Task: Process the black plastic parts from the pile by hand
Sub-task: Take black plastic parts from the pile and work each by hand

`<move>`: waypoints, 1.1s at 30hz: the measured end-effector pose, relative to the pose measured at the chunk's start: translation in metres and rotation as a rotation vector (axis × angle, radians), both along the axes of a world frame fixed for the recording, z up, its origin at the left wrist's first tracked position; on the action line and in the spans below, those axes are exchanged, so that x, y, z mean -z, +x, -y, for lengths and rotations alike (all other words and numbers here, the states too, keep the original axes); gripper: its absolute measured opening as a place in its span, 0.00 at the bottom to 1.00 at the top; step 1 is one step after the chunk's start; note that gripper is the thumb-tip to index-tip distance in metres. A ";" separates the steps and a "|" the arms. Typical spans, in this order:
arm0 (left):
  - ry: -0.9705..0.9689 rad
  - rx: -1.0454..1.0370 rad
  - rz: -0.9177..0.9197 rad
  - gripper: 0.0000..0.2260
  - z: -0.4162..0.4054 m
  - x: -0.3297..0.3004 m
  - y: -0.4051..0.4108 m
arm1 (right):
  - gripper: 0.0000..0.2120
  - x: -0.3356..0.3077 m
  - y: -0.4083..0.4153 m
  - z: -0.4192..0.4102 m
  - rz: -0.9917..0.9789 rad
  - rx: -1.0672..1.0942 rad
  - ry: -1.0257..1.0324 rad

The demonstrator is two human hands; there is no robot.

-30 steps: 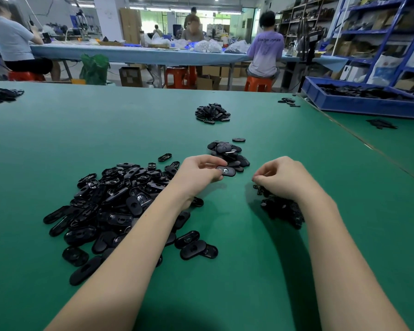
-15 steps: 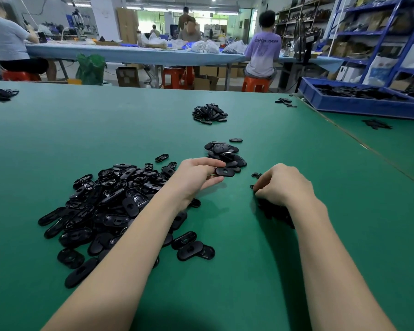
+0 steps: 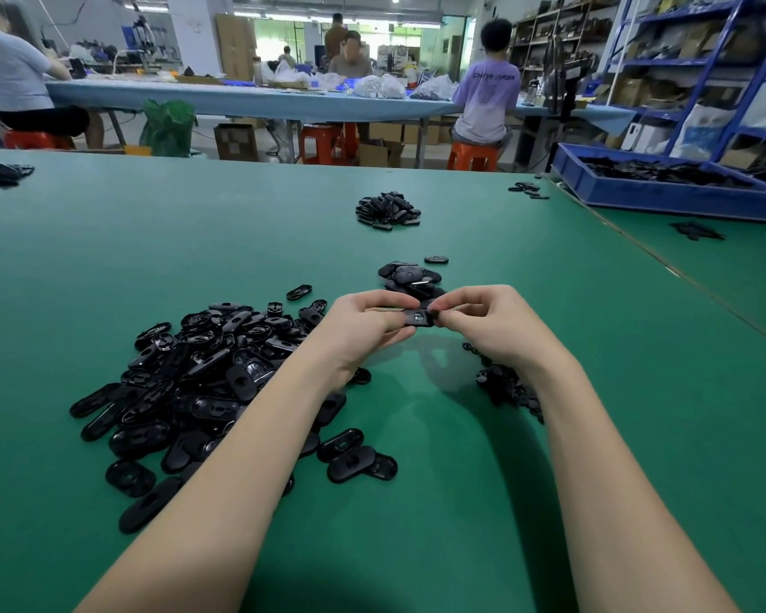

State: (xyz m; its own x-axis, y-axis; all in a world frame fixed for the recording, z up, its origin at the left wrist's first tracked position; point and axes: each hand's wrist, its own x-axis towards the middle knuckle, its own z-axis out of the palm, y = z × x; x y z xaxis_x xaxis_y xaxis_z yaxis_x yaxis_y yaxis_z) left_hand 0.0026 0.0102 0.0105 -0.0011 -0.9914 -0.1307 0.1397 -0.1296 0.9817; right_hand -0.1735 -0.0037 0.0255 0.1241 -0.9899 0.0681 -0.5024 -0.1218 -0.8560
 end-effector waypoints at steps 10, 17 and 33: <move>0.038 0.013 -0.009 0.05 -0.003 -0.004 0.001 | 0.05 0.002 0.004 0.003 -0.059 0.060 0.008; 0.026 0.026 0.004 0.04 -0.003 -0.004 0.001 | 0.03 0.002 0.007 0.004 -0.071 0.083 -0.005; 0.051 0.085 -0.157 0.06 -0.002 -0.009 0.006 | 0.12 0.006 0.000 -0.004 0.215 0.061 0.182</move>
